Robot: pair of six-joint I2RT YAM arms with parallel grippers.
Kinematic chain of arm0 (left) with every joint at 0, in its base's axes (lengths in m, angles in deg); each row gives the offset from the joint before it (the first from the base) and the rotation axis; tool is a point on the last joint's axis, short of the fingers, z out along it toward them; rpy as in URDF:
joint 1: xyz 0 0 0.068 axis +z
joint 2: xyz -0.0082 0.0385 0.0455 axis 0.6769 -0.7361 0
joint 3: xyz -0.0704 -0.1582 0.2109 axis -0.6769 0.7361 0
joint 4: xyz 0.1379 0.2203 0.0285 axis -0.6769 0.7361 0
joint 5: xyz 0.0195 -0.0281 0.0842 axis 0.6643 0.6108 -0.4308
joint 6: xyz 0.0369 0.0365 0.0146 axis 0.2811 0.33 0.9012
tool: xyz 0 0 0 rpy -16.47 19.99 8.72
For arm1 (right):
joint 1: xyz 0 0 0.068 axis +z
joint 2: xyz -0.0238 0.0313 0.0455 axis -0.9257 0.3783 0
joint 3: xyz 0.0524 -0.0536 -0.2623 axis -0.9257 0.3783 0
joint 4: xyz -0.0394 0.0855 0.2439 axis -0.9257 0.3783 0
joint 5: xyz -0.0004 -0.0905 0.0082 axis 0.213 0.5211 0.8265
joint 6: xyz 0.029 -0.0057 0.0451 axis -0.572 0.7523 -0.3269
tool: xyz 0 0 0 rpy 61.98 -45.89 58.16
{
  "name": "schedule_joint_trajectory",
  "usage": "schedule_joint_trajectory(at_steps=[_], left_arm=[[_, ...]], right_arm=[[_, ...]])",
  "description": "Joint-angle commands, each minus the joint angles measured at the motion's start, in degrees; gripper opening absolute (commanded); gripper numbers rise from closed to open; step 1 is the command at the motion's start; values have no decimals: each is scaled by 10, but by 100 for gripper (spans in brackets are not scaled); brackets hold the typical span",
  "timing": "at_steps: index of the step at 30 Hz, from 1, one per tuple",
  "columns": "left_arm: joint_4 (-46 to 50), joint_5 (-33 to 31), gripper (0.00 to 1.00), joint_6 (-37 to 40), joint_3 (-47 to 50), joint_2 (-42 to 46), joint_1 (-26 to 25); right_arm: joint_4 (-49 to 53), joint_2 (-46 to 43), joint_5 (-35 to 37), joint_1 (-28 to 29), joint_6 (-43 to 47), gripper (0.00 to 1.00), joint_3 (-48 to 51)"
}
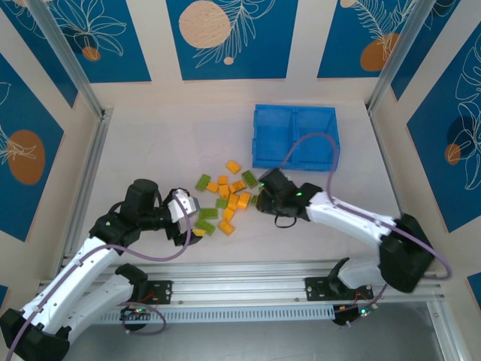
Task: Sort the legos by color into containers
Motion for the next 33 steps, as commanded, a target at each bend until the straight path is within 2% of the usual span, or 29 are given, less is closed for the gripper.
schedule_joint_trajectory(at_steps=[1, 4, 7, 10, 15, 20, 23, 27, 33], left_arm=[[-34, -20, 100, -21, 5, 16, -5], [-47, -50, 100, -33, 8, 28, -5], [-53, -78, 100, -42, 10, 40, -5], [-52, -93, 100, -47, 10, 49, -5], [-54, -96, 100, -61, 13, 59, -5], [-56, -104, 100, -75, 11, 55, -5], [-56, -104, 100, -77, 12, 55, -5], [-56, -105, 100, -73, 14, 54, -5], [-53, -106, 100, -68, 13, 45, -5]], right_arm=[[-7, -63, 64, -62, 87, 30, -12], [-26, -65, 38, -164, 152, 30, -51], [-38, -2, 6, -254, 197, 30, -115], [-46, 94, -13, -314, 215, 30, -187], [-40, 254, -58, -382, 182, 30, -306], [16, 402, -74, -399, 160, 30, -426], [49, 447, -66, -401, 155, 36, -473], [61, 443, -63, -401, 153, 50, -484], [63, 378, -71, -402, 153, 54, -463]])
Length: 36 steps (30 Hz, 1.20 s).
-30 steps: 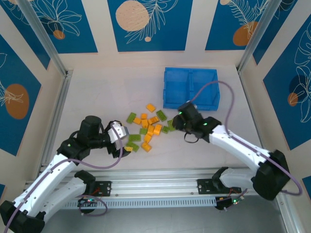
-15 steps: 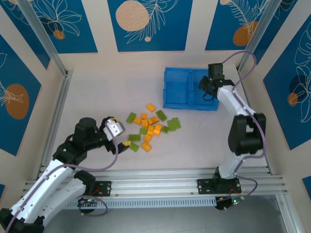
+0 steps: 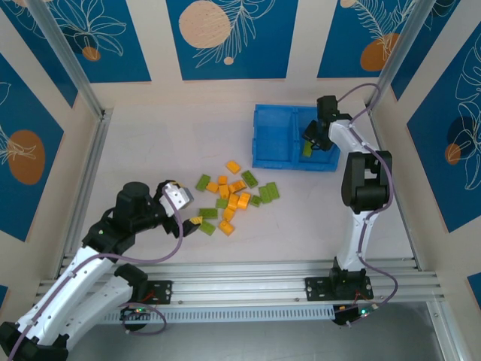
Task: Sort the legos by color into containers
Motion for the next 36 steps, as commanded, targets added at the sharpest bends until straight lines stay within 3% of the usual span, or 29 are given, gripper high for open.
schedule_joint_trajectory(at_steps=[1, 7, 13, 21, 24, 26, 30, 34, 36], left_arm=[[-2, -3, 100, -3, 5, -3, -5], [-1, -7, 100, 9, 7, -6, -4], [-1, 2, 100, 34, 10, -8, -5], [-17, 4, 100, 20, 12, -24, -5], [-63, -60, 100, -131, 0, -49, -5], [-71, -70, 100, -234, -32, -76, -19], [-47, -156, 81, -421, -110, -181, -79], [-26, -191, 66, -494, -187, -319, -138], [-31, -199, 63, -507, -215, -383, -161]], right_arm=[[9, -81, -17, 1, -6, 54, 5], [-27, -254, -37, 47, -3, 54, 148], [-66, -418, -36, 192, 51, 59, 322], [-29, -419, -100, 325, -28, 59, 400], [-13, -417, -121, 334, -69, 59, 410], [-26, -433, -133, 333, -91, 59, 430], [-8, -471, -99, 328, -125, 68, 452], [31, -537, -59, 305, -150, 80, 474], [34, -576, -63, 291, -154, 85, 493]])
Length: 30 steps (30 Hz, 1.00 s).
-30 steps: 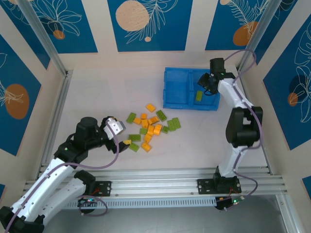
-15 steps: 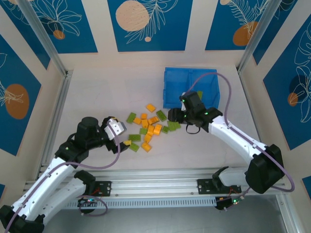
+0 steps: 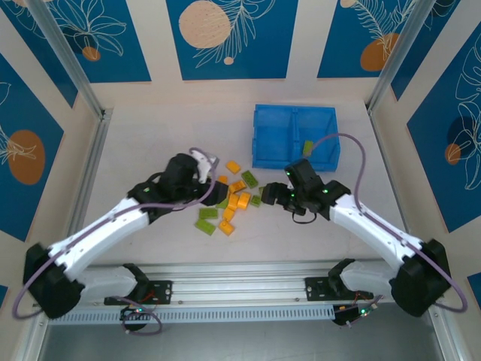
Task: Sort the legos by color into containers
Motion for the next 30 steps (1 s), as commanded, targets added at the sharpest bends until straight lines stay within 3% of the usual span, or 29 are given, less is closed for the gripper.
schedule_joint_trajectory(at_steps=[1, 4, 10, 21, 30], left_arm=[[8, -42, 62, -94, -47, -91, -38], [10, -41, 62, -107, -98, -184, -61], [46, -76, 62, -117, -187, -330, -76], [40, -101, 61, -120, -191, -408, -78], [41, -107, 37, -120, -191, -430, -87]], right_arm=[[34, -64, 12, -21, -29, 88, 27], [57, -113, 7, -34, -29, 93, 39], [82, -192, 2, -39, -36, 94, 65], [86, -230, -5, -42, -41, 94, 79], [78, -204, -17, -43, -35, 94, 56]])
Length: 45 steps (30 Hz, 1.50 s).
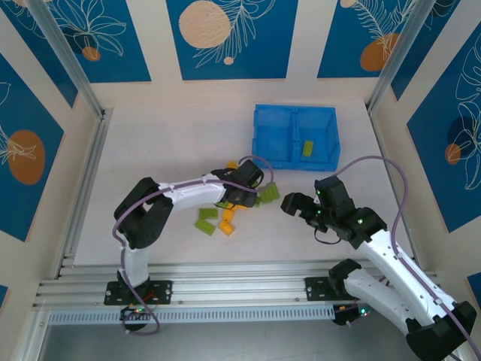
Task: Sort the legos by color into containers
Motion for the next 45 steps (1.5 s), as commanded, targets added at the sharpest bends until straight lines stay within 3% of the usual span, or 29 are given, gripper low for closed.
schedule_joint_trajectory(at_steps=[1, 14, 22, 26, 30, 36, 39, 43, 45], left_arm=[[19, -3, 36, 1, -5, -25, -11], [56, -43, 31, 34, -43, 58, -15], [32, -53, 30, 96, -143, 69, -15], [-4, -78, 30, 154, -239, 3, -12], [3, -121, 29, 209, -407, -132, 9], [58, -112, 28, 189, -675, -330, 43], [44, -107, 29, 171, -708, -369, 52], [27, -55, 50, 174, -708, -379, 56], [36, -29, 56, 174, -707, -373, 55]], right_arm=[[-5, 3, -18, -2, -3, 94, -19], [3, -2, -12, -1, -8, 94, -39], [1, -4, -6, -1, -10, 94, -47], [2, -7, -1, -1, -11, 94, -46], [13, -16, 4, 1, -14, 94, -48], [39, -50, 16, 4, -27, 94, -47], [50, -69, 17, 6, -32, 94, -49], [64, -82, 24, 8, -31, 94, -54], [68, -83, 26, 9, -29, 94, -55]])
